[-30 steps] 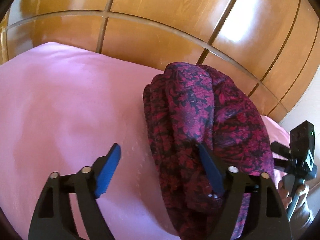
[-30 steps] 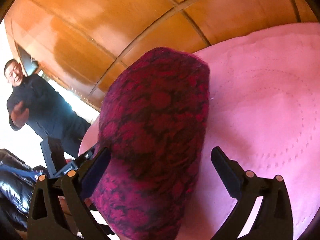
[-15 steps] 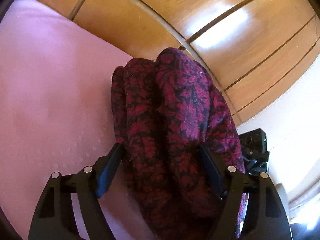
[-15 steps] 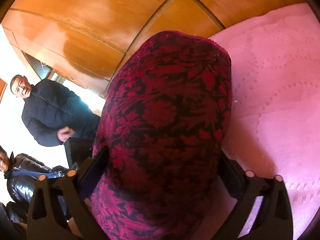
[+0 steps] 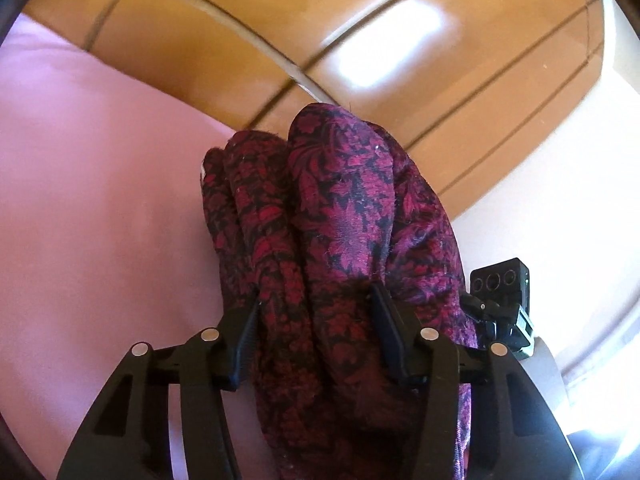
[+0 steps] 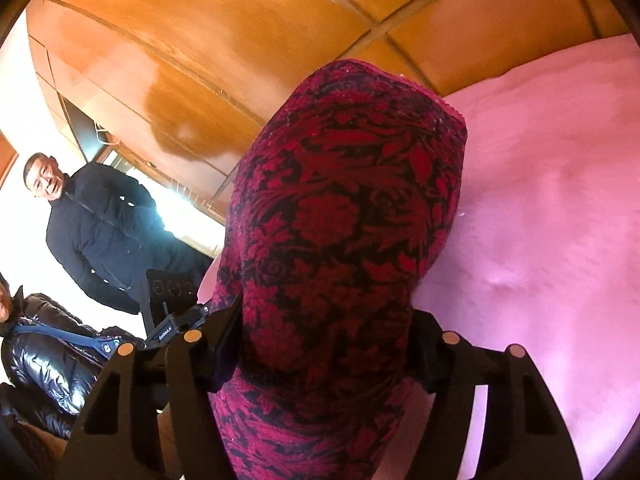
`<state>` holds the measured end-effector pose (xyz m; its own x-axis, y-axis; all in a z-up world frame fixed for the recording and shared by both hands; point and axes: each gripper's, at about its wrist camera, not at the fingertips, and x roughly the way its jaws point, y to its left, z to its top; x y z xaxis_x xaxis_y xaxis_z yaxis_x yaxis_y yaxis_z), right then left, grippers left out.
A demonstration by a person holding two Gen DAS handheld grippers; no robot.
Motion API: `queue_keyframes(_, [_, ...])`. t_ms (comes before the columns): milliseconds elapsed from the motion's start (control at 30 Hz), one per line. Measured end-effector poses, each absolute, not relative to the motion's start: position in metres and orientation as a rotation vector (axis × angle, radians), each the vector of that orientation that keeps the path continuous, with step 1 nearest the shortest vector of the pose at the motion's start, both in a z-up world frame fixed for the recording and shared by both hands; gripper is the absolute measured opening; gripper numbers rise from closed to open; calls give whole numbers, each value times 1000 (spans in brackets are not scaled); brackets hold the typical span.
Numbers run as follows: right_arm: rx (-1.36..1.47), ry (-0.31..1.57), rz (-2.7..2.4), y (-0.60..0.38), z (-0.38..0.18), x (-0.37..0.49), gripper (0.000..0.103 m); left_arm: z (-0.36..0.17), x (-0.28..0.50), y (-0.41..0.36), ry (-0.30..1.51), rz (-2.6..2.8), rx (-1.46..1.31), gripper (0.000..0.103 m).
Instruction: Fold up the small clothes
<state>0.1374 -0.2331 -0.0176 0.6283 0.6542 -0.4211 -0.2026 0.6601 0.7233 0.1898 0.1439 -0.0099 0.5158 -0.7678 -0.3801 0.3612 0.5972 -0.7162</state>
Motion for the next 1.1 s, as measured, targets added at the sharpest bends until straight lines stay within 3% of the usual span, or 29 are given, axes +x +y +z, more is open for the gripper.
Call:
queue_keyframes(400, [649,523,230,-351,34,67,64,40,243,-33,777,-974,-462,52])
queue_keyframes(567, [657,538,26,-404,12,63,65,48,271,-124,836,-965,-266,51])
queue_keyframes(633, [632,615,-69,-414,-14,71,66,33,272,-154,888,-880,-105,42])
queue_keyframes(767, [699,625,-81,-420,-56,70,83,6,267,-166,910,-820,-47,42])
queue_keyframes(900, [644,625,-115,-418,-48,62,88,9,261,-163,875,-757,-44,40])
queue_keyframes(1100, [455,538,-237,-400,14,60,70,16,233,-167,814,-702,-10,39])
